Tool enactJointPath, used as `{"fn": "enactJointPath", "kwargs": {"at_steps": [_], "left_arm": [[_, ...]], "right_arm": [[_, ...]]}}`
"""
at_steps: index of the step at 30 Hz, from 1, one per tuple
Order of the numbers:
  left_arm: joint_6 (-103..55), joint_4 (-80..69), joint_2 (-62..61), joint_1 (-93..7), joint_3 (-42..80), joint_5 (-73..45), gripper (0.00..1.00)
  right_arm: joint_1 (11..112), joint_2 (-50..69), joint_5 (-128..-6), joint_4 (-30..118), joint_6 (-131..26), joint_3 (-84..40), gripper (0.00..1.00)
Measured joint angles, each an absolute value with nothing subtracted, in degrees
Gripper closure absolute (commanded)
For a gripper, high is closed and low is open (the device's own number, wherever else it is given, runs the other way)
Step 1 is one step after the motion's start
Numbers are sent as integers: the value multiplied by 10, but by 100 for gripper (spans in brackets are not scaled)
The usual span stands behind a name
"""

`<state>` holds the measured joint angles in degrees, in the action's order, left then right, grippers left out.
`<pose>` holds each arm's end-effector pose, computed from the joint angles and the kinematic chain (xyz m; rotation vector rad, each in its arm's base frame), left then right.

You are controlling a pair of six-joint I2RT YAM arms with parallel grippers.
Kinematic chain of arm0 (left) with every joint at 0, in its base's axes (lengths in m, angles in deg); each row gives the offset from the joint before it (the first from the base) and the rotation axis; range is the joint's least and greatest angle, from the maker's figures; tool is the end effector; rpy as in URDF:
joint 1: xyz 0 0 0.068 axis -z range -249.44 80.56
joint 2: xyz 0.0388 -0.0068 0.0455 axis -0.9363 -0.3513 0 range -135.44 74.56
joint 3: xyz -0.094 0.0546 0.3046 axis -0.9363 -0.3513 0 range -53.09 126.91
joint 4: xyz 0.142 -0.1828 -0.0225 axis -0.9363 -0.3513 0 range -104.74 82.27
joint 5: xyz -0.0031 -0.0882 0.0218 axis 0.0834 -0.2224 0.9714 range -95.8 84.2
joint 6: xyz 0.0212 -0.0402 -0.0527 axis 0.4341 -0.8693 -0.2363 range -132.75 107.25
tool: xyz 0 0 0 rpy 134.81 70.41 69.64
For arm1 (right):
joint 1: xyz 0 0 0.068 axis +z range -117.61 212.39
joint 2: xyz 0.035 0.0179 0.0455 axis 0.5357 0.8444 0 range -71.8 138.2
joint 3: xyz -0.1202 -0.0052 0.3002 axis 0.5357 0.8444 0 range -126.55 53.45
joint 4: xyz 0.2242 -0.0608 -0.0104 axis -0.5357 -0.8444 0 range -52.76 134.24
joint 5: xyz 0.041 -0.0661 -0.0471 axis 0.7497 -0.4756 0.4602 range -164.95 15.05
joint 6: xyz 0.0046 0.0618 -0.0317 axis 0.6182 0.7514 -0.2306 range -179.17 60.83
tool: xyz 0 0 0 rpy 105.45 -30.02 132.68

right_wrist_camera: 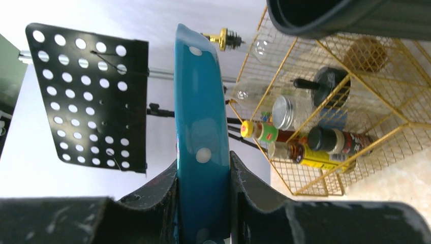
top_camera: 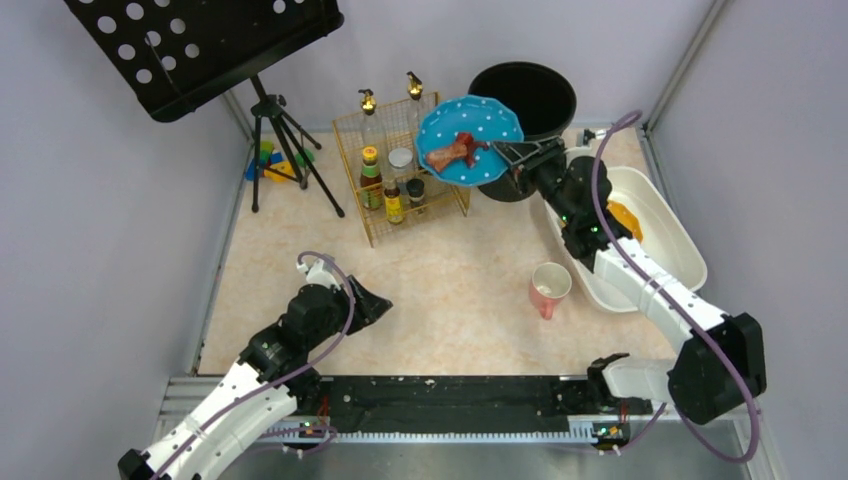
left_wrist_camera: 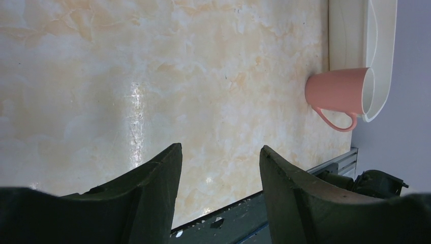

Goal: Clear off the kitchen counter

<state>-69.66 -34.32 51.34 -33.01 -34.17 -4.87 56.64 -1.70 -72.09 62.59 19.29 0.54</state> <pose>0.0484 -0.0346 0.2148 -0.4121 2.2223 -0.9195 0.2404 0.1114 0.4073 0.7552 1.5728 1.4169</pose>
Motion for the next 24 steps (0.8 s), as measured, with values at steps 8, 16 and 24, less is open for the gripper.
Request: {"fn": "enactJointPath", "kwargs": {"at_steps": [8,16,24], "left_arm": [[-698,-343,512,-330,-345,-49,38],[-698,-343,512,-330,-345,-51,38],[-698,-336,506,-330,-350,-51,38]], "right_arm": [[509,26,-724,607,206,-54,100],[455,90,-737,577,209,-145,100],[386,121,-738,537,194,-200,100]]}}
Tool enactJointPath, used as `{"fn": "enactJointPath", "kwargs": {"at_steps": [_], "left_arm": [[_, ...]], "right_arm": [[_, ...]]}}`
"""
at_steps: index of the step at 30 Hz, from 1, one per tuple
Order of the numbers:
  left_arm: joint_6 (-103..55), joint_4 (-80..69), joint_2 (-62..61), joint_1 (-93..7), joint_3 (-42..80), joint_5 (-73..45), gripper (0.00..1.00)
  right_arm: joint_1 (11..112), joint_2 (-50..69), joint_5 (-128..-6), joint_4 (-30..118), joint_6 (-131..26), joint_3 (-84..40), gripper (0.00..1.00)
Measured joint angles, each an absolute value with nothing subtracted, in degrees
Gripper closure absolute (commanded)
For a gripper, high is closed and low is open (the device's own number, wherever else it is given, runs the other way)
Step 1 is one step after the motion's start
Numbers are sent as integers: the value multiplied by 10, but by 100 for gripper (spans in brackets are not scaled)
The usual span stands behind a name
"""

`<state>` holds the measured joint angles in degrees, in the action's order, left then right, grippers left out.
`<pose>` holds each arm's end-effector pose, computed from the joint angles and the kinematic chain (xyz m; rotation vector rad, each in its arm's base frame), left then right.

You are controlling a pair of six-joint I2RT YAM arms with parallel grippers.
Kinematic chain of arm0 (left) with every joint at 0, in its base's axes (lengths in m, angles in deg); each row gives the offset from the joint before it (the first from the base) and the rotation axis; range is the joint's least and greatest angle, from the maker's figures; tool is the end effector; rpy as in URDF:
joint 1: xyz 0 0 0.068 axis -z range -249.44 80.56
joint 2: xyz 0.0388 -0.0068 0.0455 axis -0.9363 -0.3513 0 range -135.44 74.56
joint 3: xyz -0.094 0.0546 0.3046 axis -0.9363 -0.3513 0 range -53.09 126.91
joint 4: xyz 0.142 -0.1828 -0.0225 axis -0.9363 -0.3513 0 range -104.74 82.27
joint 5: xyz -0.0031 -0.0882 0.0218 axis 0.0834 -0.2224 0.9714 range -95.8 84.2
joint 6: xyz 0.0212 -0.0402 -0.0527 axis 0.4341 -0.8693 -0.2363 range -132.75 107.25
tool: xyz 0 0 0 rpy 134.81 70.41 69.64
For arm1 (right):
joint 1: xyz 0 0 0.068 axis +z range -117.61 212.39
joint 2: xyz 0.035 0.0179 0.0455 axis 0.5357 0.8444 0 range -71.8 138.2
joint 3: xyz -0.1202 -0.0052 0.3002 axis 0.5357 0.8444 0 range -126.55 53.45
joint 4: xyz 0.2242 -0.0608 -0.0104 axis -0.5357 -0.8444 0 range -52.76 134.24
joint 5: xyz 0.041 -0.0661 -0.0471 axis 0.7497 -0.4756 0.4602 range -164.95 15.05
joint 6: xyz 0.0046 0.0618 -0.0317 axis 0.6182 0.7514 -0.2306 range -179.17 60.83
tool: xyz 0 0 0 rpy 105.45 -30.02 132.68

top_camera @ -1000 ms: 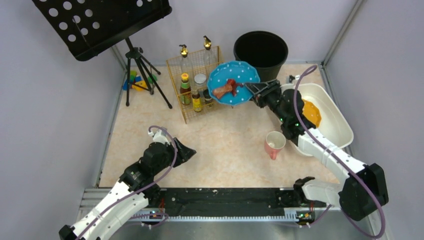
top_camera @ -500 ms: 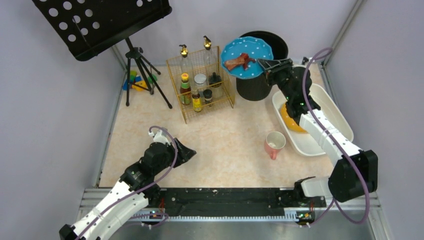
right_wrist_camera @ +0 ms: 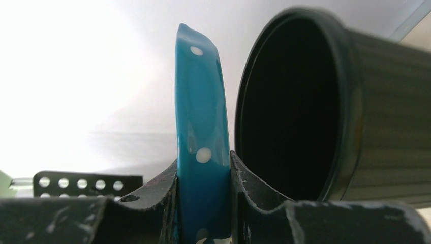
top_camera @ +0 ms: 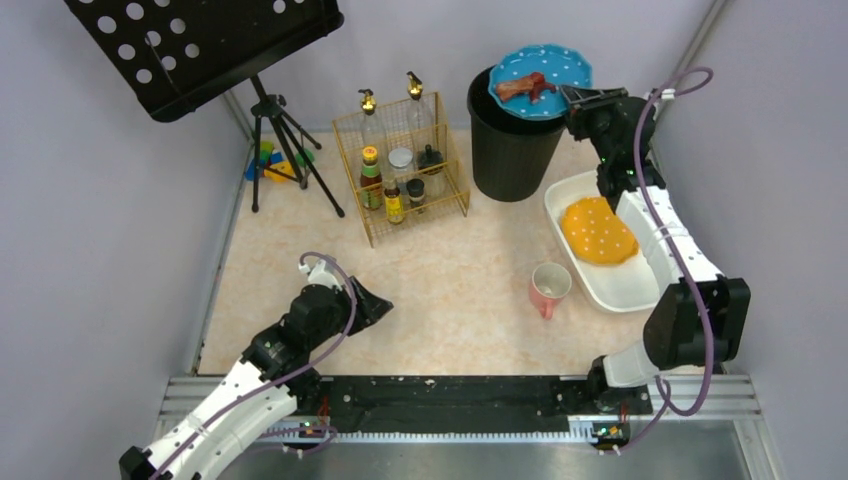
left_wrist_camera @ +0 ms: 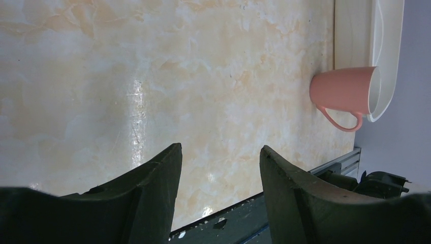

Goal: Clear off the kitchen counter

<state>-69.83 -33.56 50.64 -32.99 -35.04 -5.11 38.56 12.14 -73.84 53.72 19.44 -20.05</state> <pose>0.0496 -0.0358 0.2108 -0.4151 2.2377 -0.9153 0.3363 0.0374 0.4457 1.0000 1.3929 1.1486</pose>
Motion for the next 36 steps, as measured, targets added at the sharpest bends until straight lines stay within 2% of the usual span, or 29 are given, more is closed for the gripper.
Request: {"fn": "enactJointPath", "kwargs": {"at_steps": [8,36], "left_arm": [[-699,-315,494,-330,-363,-65,38],[-699,-304,497,-330,-386,-79,38]], "right_arm": [[350,174,-747,490,142,-274,100],[350,295,-700,434,-152,-458,100]]}}
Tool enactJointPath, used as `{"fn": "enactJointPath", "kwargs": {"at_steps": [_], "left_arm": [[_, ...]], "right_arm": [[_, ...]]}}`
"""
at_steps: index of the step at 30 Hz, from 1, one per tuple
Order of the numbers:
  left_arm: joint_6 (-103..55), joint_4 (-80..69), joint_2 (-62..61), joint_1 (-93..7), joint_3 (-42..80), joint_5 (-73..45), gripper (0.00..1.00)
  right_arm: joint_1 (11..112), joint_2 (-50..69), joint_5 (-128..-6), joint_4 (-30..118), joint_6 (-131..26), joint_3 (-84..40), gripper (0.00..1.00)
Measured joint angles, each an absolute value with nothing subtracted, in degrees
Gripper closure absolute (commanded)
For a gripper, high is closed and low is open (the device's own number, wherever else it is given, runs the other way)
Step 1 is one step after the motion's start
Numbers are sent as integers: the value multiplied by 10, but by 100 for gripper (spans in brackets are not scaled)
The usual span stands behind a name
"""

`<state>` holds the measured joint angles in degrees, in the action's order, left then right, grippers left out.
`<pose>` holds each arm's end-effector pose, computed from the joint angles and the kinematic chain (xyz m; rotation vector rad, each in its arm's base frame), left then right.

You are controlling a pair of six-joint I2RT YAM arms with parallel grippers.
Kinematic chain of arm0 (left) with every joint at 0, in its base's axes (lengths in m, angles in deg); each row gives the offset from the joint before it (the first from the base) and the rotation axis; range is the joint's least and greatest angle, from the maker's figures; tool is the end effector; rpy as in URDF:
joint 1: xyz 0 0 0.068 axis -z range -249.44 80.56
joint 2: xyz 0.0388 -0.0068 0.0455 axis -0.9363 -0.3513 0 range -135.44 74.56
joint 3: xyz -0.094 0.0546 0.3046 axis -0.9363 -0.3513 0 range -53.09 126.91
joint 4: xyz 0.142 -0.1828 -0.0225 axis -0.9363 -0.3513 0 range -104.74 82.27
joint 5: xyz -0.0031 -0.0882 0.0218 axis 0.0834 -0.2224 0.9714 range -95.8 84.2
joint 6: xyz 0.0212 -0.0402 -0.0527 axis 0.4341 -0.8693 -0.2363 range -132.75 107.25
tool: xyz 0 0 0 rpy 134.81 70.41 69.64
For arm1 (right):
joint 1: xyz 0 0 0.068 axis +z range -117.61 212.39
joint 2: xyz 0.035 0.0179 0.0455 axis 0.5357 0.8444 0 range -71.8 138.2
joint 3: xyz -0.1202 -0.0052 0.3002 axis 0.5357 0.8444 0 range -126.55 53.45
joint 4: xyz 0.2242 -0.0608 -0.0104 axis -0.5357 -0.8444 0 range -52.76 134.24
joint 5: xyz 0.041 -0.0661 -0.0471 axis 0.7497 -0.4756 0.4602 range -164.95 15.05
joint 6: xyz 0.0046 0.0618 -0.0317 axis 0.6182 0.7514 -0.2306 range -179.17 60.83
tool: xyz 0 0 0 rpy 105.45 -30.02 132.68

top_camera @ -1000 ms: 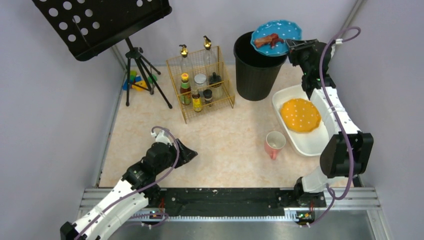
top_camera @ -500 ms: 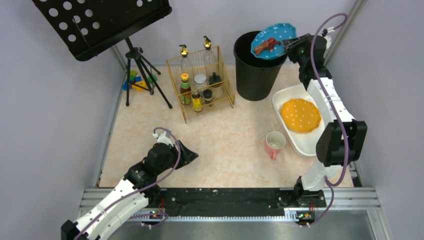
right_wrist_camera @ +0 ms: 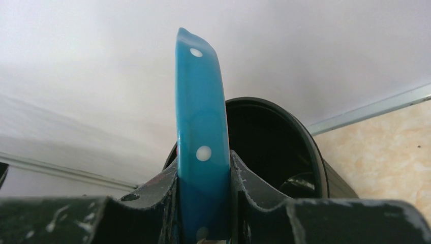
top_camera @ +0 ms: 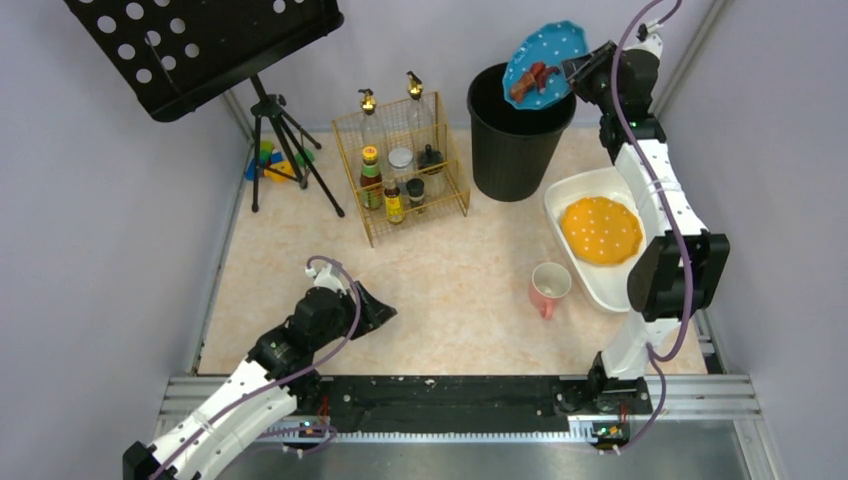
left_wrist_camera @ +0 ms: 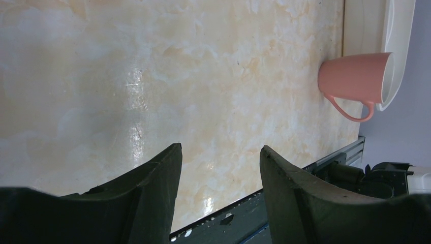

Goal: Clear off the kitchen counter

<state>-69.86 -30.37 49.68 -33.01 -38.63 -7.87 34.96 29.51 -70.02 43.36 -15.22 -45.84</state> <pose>0.0503 -0.0397 0.1955 -0.3934 2.2824 -0.9436 0.4274 0.0240 0.4691 0.5246 1.5818 0.6907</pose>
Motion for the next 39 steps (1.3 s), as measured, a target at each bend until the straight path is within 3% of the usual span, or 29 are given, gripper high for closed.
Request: {"fn": "enactJointPath", "kwargs": {"at_steps": [18,39], "left_arm": [[-698,-304,494,-330,-386,-78,37],[-696,-304,493,-330,-386,-74,37]], "right_arm": [[405,383,-724,385,-375,-629,100],[457,385,-812,391,-610,-636,100]]}}
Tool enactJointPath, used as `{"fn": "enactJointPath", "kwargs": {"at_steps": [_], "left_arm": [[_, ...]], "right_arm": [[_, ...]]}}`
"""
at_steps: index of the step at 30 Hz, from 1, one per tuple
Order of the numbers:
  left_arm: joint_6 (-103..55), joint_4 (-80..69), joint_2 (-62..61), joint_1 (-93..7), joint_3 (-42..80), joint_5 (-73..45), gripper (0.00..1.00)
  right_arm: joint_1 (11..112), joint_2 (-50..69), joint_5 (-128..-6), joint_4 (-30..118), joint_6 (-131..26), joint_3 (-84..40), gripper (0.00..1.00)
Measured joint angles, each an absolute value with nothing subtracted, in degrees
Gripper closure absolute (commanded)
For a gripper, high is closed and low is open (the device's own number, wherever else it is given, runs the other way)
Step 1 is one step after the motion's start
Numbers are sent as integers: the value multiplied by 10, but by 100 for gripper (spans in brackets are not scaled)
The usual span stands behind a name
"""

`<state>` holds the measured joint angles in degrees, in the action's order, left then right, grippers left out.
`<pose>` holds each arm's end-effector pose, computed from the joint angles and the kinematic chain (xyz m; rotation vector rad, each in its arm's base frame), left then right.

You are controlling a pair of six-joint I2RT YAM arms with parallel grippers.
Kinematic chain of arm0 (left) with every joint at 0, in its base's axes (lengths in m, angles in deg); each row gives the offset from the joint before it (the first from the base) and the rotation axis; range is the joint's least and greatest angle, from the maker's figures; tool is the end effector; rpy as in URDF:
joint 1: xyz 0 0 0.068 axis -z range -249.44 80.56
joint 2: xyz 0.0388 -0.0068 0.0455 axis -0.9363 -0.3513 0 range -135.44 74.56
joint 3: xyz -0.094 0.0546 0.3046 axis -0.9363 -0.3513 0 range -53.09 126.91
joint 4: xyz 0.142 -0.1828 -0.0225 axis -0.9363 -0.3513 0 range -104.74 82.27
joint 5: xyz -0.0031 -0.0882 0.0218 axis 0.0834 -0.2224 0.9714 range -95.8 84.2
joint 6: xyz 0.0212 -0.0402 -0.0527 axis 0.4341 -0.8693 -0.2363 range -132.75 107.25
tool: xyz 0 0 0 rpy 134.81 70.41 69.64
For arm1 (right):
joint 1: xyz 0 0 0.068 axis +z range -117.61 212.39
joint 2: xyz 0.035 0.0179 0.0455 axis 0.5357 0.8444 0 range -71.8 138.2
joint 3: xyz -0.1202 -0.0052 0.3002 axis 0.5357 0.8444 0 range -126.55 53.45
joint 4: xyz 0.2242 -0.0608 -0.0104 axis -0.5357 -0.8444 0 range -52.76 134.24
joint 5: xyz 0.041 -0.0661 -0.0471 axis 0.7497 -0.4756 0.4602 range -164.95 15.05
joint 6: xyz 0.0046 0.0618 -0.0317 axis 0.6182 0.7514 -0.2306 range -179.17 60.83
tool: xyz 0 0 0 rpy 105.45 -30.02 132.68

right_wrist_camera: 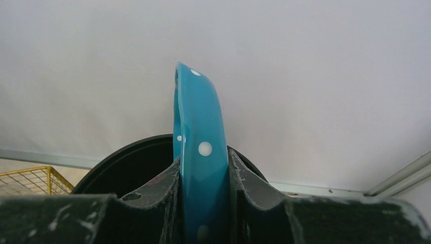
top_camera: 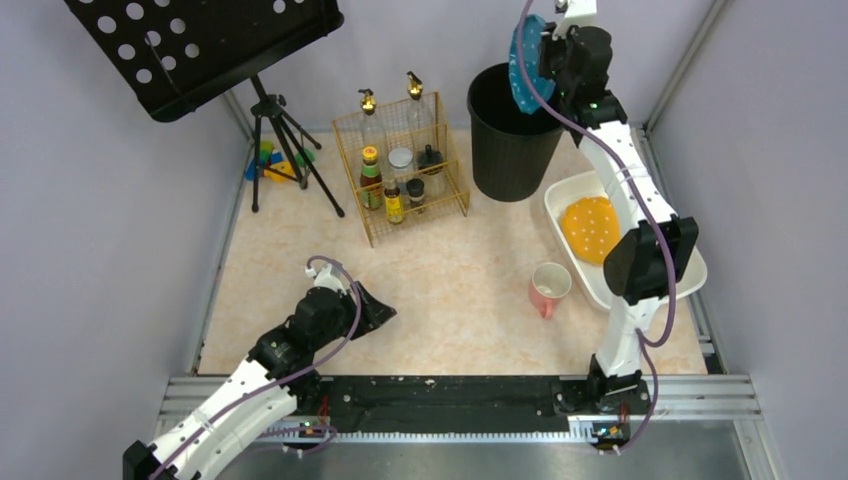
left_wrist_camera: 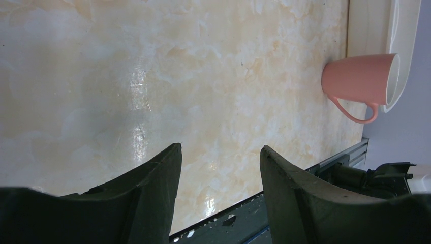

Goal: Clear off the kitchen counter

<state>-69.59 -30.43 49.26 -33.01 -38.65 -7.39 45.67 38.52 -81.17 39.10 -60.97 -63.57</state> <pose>0.0510 -0.0396 0.1950 -0.3942 2.2869 -0.9273 0.4543 0.1009 0.4979 -0.1170 1.5399 0.0749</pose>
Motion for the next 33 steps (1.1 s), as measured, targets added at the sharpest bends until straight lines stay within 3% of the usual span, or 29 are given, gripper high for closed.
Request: {"fn": "enactJointPath", "kwargs": {"at_steps": [9,18,33], "left_arm": [[-696,-303,485,-330,-387,-74,37],[-696,-300,477,-330,-387,-74,37],[-689,-313,501,-330,-387,-75,37]], "right_arm": [[484,385,-839,453,-691,-607,100],[484,371,-877,456,-666,-585,100],[461,199,-970,458,-573,-536,100]]}}
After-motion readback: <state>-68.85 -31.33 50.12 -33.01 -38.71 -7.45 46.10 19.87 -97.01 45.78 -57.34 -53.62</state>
